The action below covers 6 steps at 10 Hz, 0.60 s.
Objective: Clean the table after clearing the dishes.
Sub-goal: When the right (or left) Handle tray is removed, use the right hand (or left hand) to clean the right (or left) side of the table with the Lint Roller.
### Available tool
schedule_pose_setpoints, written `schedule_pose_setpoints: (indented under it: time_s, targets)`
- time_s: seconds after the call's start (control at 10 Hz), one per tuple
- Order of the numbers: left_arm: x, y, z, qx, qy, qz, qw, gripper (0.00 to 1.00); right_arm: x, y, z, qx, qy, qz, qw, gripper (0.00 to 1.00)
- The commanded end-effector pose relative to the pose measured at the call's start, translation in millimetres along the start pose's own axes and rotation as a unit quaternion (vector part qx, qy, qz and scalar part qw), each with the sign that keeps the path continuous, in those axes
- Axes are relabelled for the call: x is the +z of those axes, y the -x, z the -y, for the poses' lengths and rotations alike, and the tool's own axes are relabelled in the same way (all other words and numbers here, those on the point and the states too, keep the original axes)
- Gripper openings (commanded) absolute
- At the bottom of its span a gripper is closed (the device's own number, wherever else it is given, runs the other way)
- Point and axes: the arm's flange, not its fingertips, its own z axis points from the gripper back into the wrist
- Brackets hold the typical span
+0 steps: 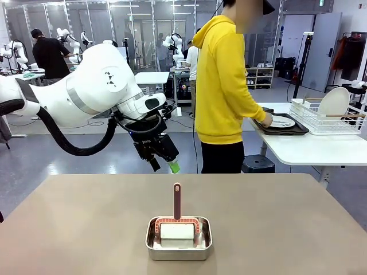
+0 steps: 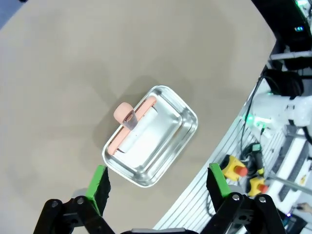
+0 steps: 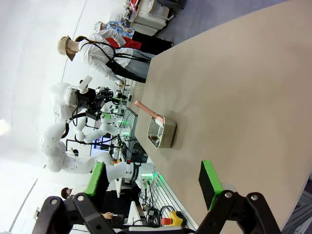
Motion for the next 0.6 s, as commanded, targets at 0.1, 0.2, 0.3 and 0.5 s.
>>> schedule_pose_setpoints:
  time_s: [0.1, 0.2, 0.3, 0.5]
  targets:
    - [4, -17, 4, -0.120, -0.044, -0.037, 0.991, 1.00, -4, 4, -6, -0.003, -0.001, 0.005, 1.000, 0.95]
    - [0, -21, 7, -0.159, -0.035, -0.054, 0.985, 1.00, -4, 4, -6, -0.003, -0.001, 0.005, 1.000, 0.95]
    - [-6, -25, 8, -0.196, -0.020, -0.077, 0.977, 1.00, -4, 4, -6, -0.003, -0.001, 0.005, 1.000, 0.95]
    - [-13, -39, 12, -0.275, -0.020, -0.110, 0.955, 1.00, -4, 4, -6, -0.003, -0.001, 0.005, 1.000, 0.95]
